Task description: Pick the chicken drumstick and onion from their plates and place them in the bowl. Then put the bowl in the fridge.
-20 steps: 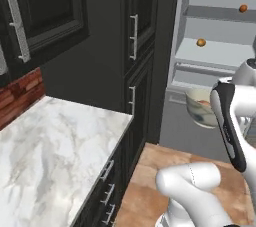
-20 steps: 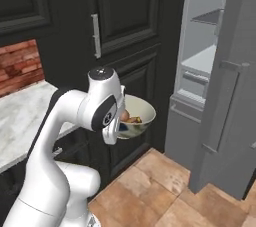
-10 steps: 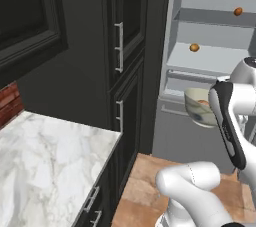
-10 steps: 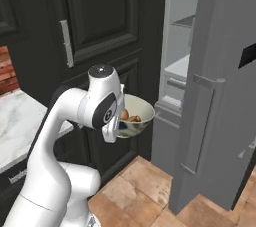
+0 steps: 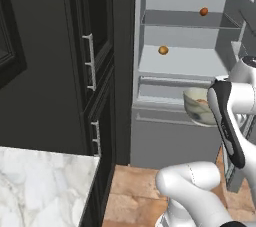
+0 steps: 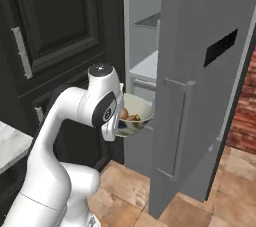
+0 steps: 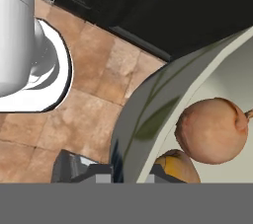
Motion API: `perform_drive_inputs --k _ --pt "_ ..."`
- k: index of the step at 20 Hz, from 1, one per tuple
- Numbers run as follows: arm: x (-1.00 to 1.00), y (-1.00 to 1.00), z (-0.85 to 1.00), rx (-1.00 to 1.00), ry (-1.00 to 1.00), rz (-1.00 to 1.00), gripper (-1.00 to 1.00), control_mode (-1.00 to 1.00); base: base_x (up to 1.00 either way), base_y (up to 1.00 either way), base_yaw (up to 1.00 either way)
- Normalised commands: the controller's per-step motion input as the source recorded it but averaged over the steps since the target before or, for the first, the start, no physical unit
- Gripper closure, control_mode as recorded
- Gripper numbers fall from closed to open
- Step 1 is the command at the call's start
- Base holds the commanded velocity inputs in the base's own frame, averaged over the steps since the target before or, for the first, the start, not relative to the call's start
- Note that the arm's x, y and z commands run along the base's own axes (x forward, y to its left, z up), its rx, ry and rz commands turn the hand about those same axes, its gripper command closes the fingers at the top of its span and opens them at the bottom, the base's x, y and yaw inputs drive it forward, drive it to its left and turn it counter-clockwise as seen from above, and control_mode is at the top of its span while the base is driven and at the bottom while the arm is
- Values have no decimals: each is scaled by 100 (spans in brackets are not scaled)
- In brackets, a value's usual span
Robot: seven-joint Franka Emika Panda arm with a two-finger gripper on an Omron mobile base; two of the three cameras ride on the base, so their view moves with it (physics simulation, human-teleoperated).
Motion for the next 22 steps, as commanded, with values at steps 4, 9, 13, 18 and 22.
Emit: perform_drive_inputs --k 4,9,13,18,22 --pt "0 0 0 0 0 0 100 100 62 28 -11" --pt "0 0 0 0 0 0 100 100 62 31 -19" --pt "0 0 0 0 0 0 100 100 48 30 -40" --pt "0 0 0 0 0 0 100 100 47 34 -42" --pt "0 0 0 0 0 0 100 100 60 38 -29"
